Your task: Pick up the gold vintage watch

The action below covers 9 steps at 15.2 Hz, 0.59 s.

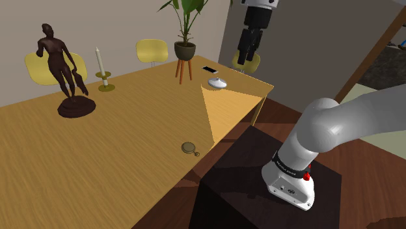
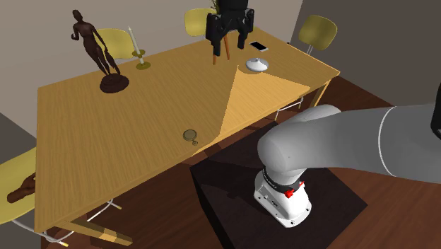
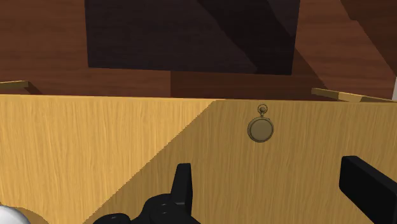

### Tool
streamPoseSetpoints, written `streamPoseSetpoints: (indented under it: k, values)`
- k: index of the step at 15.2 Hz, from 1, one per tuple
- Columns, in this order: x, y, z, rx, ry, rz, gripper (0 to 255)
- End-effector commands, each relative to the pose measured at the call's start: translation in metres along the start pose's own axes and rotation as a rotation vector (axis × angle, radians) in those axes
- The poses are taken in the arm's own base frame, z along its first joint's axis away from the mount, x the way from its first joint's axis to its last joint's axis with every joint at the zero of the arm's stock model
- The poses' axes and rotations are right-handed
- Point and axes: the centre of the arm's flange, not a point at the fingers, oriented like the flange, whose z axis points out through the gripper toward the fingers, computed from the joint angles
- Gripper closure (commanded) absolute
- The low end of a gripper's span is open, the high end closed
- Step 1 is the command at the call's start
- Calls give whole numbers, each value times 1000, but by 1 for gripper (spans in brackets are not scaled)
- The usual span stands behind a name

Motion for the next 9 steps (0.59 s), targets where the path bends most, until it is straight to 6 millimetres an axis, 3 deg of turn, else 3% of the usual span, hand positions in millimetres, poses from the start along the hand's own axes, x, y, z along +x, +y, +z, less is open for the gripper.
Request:
streamPoseSetpoints:
  k: [1,9]
  values:
    - [0,0,0,0,0,0,0]
    - [19,-34,98,-21,25,20,0]
